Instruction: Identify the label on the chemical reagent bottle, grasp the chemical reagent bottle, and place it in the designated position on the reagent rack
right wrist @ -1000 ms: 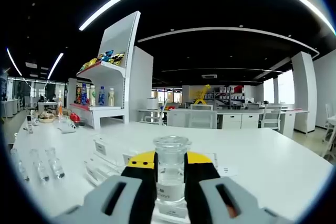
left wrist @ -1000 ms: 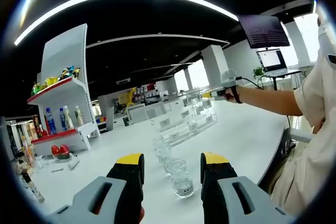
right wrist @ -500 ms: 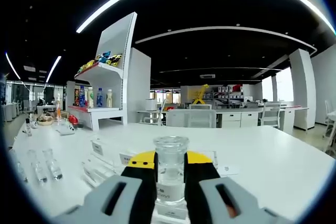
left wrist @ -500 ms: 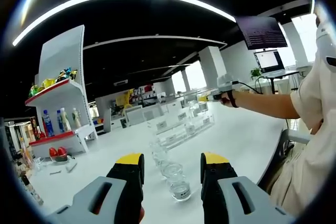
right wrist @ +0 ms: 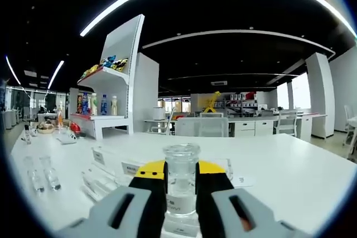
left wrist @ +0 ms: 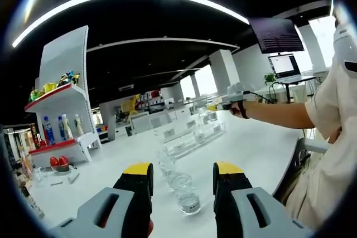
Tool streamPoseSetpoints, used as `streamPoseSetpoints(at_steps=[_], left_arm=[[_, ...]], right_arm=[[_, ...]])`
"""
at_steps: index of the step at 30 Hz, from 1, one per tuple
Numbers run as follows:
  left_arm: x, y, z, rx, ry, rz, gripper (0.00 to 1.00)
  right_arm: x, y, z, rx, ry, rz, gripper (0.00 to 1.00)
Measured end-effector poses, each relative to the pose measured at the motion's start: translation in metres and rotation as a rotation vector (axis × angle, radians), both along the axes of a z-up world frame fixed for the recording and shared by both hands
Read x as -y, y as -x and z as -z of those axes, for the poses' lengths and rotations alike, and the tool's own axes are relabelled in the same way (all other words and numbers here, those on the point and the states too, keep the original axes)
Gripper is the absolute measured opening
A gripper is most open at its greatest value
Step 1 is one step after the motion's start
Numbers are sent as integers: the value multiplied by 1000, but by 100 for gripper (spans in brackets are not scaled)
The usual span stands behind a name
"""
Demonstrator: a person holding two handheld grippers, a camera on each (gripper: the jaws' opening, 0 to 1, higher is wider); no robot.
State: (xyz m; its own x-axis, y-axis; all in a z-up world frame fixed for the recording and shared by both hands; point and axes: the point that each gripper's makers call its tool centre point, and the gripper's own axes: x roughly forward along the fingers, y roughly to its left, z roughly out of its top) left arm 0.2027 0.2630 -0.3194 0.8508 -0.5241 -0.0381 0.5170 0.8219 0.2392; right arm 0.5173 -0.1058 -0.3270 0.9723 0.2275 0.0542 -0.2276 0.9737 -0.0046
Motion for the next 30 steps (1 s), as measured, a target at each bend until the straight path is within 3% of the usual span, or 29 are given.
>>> streamPoseSetpoints(at_steps=[17, 30], left_arm=[[8, -7, 5, -17, -14, 11, 44], [7, -8, 6, -21, -10, 6, 44]], right_arm=[[1, -7, 7, 16, -25, -11, 18], [-3, -9, 11, 29, 3, -27, 18]])
